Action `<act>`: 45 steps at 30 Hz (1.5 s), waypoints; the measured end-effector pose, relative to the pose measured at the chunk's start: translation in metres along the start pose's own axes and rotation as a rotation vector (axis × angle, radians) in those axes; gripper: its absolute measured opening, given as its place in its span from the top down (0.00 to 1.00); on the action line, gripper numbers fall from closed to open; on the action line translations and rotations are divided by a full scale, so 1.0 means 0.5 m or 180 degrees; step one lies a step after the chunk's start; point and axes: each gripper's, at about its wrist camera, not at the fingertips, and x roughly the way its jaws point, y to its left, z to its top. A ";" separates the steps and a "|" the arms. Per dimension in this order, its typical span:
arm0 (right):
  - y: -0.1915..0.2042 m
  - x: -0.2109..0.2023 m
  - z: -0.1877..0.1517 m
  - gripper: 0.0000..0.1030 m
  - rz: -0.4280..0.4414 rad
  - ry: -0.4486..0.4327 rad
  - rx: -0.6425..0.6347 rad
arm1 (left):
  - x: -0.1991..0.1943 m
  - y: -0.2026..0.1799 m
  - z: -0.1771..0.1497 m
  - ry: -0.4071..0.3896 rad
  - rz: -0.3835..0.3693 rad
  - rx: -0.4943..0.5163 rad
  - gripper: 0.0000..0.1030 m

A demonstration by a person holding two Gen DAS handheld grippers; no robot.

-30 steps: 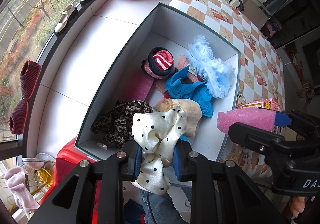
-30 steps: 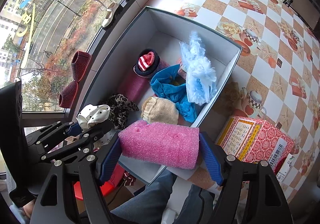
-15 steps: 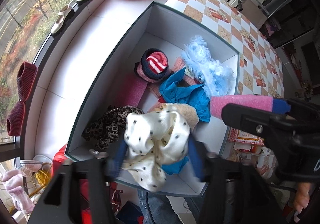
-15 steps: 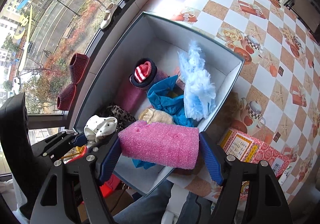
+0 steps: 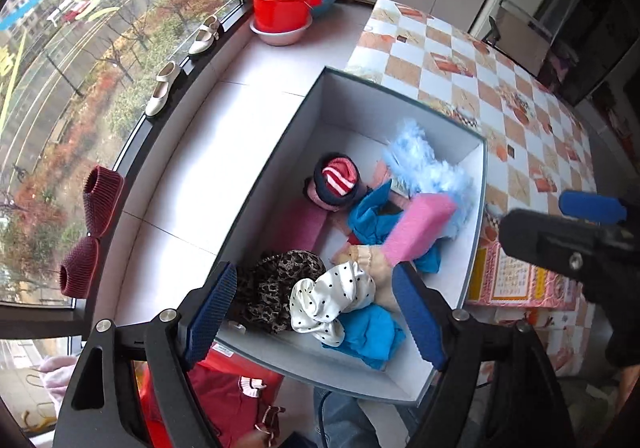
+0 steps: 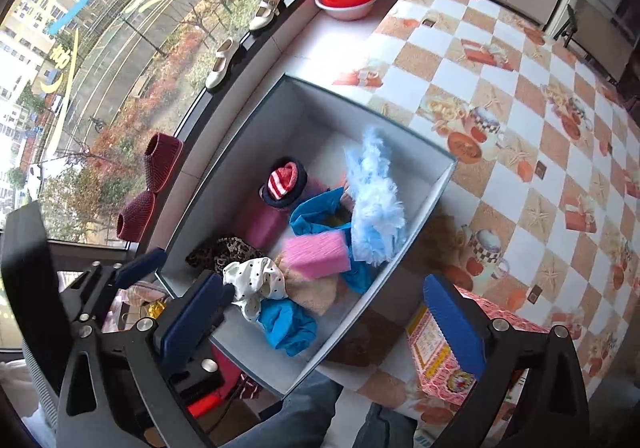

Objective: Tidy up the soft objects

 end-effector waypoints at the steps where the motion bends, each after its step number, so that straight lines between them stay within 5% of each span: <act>1: -0.002 -0.010 -0.003 0.01 0.0002 -0.0026 0.0017 | 0.000 0.004 0.006 0.0065 -0.0107 -0.0040 0.20; 3: -0.006 -0.029 -0.009 0.01 0.0001 -0.0078 0.0045 | 0.005 0.007 0.015 0.0149 -0.0377 -0.0027 0.15; 23: 0.042 -0.056 -0.070 0.01 -0.0303 -0.0026 -0.0257 | -0.021 -0.006 -0.057 0.0297 -0.0018 0.0154 0.14; 45: 0.045 -0.026 -0.073 0.01 -0.0515 0.0135 -0.0240 | -0.024 0.005 -0.072 0.0352 -0.0048 0.0192 0.14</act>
